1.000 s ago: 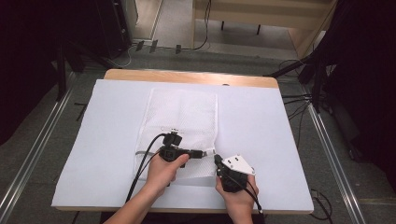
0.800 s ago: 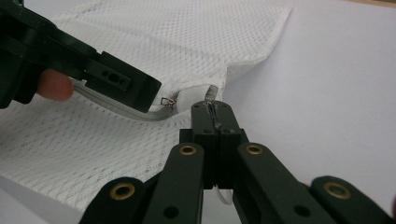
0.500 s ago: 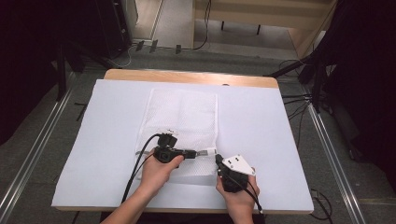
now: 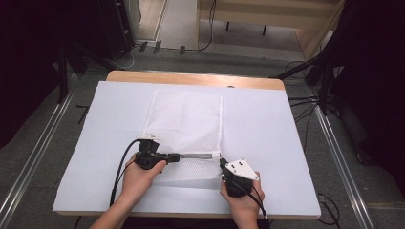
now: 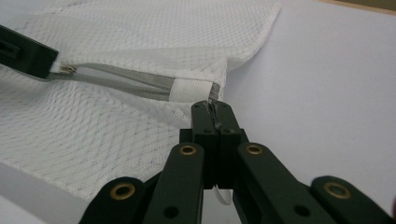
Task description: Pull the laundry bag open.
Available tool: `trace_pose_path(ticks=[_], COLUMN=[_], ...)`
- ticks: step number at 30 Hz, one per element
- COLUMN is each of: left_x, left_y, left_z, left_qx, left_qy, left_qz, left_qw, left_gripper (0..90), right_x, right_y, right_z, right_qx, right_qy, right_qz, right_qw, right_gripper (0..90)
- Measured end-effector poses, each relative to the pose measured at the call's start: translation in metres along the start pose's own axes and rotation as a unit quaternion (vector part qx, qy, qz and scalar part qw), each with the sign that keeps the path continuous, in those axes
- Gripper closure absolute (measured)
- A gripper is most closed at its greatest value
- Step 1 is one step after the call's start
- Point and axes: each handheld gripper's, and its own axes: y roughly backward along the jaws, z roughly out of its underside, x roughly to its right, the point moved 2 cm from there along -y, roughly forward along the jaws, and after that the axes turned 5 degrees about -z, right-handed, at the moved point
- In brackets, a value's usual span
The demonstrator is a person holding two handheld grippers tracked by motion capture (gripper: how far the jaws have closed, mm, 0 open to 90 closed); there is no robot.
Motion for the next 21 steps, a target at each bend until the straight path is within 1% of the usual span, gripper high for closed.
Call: trace_pose_path(ticks=[1, 2, 3, 4, 5, 6, 10, 12, 15, 16, 17, 21], left_x=[-0.002, -0.005, -0.007, -0.011, -0.015, -0.018, -0.032, -0.036, -0.041, -0.043, -0.045, -0.054], left_y=[0.004, 0.008, 0.011, 0.014, 0.017, 0.021, 0.034, 0.037, 0.043, 0.045, 0.047, 0.057], left_z=[0.000, 0.001, 0.001, 0.001, 0.002, 0.003, 0.007, 0.008, 0.011, 0.012, 0.013, 0.017], left_qx=[0.000, 0.005, 0.006, 0.007, 0.010, 0.012, 0.018, 0.021, 0.025, 0.026, 0.027, 0.035], left_qy=[0.001, -0.002, -0.004, -0.003, 0.003, 0.005, 0.015, 0.019, 0.018, 0.020, 0.018, 0.025], left_qz=[0.000, -0.015, -0.021, -0.023, -0.026, -0.029, -0.039, -0.041, -0.048, -0.050, -0.054, -0.057], left_qw=[1.0000, 0.9999, 0.9997, 0.9997, 0.9996, 0.9995, 0.9990, 0.9987, 0.9984, 0.9982, 0.9980, 0.9974], left_gripper=[88.2, 88.3, 88.3, 88.3, 88.3, 88.3, 88.2, 88.3, 88.3, 88.3, 88.2, 88.3], right_x=[0.000, 0.000, 0.000, 0.001, 0.002, 0.004, 0.007, 0.007, 0.007, 0.007, 0.007, 0.008], right_y=[0.000, 0.000, 0.000, 0.000, 0.000, 0.001, 0.001, 0.001, 0.000, 0.000, 0.001, 0.000], right_z=[0.000, 0.000, 0.000, 0.000, 0.000, 0.000, 0.000, 0.000, 0.000, 0.000, 0.000, 0.001], right_qx=[0.000, 0.001, 0.000, 0.000, 0.000, 0.000, 0.001, 0.001, 0.001, 0.001, 0.000, 0.001], right_qy=[0.000, 0.000, 0.001, 0.001, -0.001, -0.005, -0.007, -0.006, -0.002, -0.002, -0.003, -0.004], right_qz=[-0.001, -0.001, 0.003, 0.006, 0.007, 0.007, 0.008, 0.008, 0.010, 0.009, 0.010, 0.009], right_qw=[1.0000, 1.0000, 1.0000, 1.0000, 1.0000, 1.0000, 0.9999, 0.9999, 0.9999, 1.0000, 0.9999, 1.0000], right_gripper=[90.0, 90.0, 90.0, 90.0, 90.0, 90.0, 90.0, 90.0, 90.0, 90.0, 90.0, 90.0])
